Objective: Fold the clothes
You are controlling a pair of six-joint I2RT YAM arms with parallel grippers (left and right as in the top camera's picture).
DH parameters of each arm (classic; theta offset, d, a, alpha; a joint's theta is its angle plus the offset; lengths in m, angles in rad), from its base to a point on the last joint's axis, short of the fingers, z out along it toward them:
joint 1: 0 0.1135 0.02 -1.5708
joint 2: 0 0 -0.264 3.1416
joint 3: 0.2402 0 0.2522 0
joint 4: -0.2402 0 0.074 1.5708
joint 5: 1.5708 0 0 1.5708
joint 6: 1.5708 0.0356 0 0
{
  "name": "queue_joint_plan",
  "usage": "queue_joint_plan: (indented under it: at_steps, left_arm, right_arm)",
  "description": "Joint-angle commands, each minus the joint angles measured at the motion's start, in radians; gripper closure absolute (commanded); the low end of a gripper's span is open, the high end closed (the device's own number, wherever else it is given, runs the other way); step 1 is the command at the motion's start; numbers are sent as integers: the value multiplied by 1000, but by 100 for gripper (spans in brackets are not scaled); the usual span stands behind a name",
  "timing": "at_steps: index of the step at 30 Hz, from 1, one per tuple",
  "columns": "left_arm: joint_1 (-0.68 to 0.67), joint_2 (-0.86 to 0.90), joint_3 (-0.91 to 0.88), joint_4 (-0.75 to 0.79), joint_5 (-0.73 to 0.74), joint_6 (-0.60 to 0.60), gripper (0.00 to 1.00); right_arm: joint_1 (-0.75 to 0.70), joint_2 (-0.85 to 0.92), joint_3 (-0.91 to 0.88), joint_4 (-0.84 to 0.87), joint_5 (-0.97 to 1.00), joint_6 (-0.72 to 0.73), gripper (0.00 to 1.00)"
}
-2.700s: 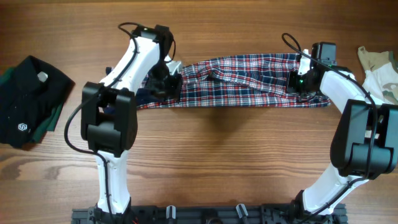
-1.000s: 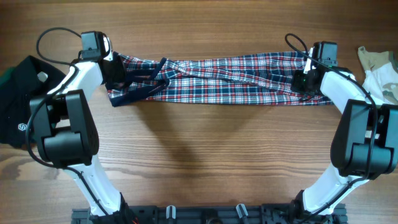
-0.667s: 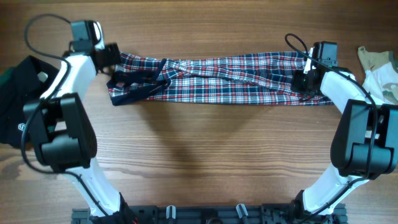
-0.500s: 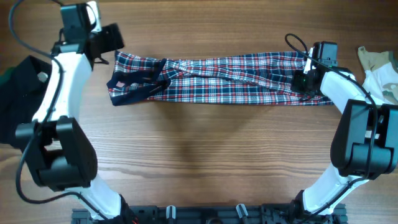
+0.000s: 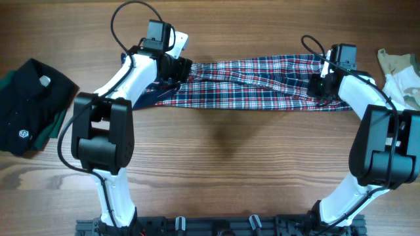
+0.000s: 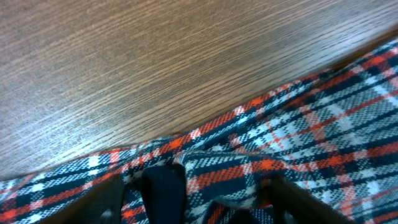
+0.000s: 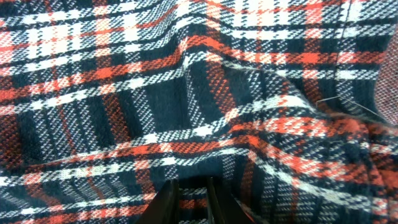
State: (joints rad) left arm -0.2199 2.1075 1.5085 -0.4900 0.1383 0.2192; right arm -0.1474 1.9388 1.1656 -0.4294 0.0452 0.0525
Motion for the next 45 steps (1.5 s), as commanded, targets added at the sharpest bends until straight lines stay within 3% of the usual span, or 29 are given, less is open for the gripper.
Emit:
queue_joint_plan:
  at_steps: [1,2,4,12,14,16,18,19,21,25,27,31,36,41,45]
  left_arm:
    - [4,13,3,-15,-28,43,52]
    - [4,11,3,-34,-27,42,69]
    - [4,-5,3,-113,-27,34,84]
    - [3,-33,3,-336,29,2,92]
    - [3,-33,2,-382,28,2,92]
    - [3,-32,-1,-383,28,2,85]
    - [3,-33,-1,-386,-19,13,47]
    - [3,-34,1,-383,-72,14,41]
    - [3,-43,29,-408,-129,13,39]
    - [-24,-126,133,-410,-38,9,35]
    - [-50,-150,140,-337,-38,5,38]
    - [-75,-103,139,-179,-39,-109,66]
    - [-75,29,139,-157,-83,-157,71]
    - [-102,77,139,-313,-31,-157,81]
    - [-103,85,129,-370,-32,-157,80]
  right_arm:
    - [-3,35,-29,-5,-20,11,84]
    - [-3,35,-29,-5,-20,11,84]
    - [-3,35,-29,-5,-20,11,84]
    - [-3,35,-29,-5,-21,11,84]
    - [-3,35,-29,-5,-21,12,84]
    - [-3,35,-29,-5,-20,26,84]
    - [-3,35,-29,-5,-20,26,83]
    - [-3,35,-29,-5,-20,26,83]
    - [-3,35,-29,-5,-20,27,78]
    - [-3,35,-29,-5,-20,27,78]
    - [-3,35,-29,-4,-20,27,78]
    - [-3,35,-29,-4,-20,26,78]
    - [-3,35,-29,-2,-20,26,78]
    - [-3,35,-29,-2,-20,26,78]
    - [-3,35,-29,1,-20,26,78]
